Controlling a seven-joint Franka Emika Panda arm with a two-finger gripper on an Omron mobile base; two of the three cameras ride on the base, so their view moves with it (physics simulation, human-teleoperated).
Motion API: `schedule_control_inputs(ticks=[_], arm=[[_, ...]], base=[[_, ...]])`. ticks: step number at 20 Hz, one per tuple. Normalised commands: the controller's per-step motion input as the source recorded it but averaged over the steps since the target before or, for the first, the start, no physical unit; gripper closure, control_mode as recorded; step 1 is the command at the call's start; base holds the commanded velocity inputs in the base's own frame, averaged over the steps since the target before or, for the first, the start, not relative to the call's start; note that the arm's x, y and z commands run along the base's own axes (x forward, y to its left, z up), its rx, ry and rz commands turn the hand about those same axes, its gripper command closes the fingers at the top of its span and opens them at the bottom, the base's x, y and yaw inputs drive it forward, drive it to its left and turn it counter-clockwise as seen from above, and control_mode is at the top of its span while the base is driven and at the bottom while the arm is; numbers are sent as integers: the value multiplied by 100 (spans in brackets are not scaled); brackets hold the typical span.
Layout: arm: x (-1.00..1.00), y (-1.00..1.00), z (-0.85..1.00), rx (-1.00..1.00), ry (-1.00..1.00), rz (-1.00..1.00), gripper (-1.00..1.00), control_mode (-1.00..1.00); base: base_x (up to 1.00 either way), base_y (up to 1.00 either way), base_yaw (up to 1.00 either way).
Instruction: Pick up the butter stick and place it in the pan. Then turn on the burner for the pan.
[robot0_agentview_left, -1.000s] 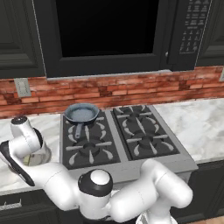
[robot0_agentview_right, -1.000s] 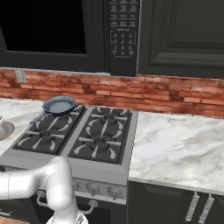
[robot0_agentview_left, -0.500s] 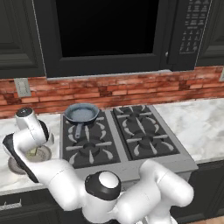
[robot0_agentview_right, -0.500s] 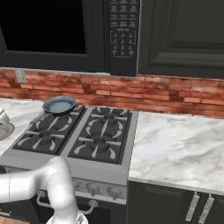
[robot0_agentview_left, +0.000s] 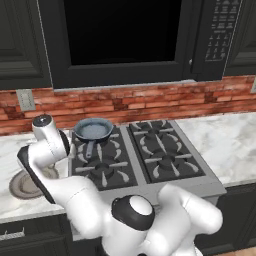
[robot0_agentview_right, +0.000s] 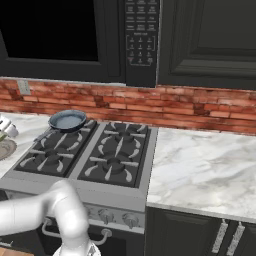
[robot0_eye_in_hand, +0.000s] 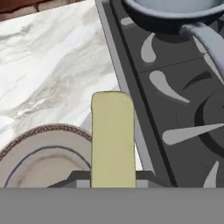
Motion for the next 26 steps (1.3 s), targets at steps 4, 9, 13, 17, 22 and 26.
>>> schedule_control_inputs(ticks=[4,9,13,17,22,26], arm=[[0,-63,33,4,-7,-11,100,-100],[0,-59,31,4,-8,-10,100,-100],[3,-59,32,3,-9,-8,100,-100],[17,-61,29,3,-8,-7,100,-100],[30,-57,21,4,-6,-6,100,-100],[42,-53,2,5,-1,-2,100,-100]], base=[[0,0,0],[0,0,0],[0,0,0],[0,0,0],[0,0,0],[0,0,0]])
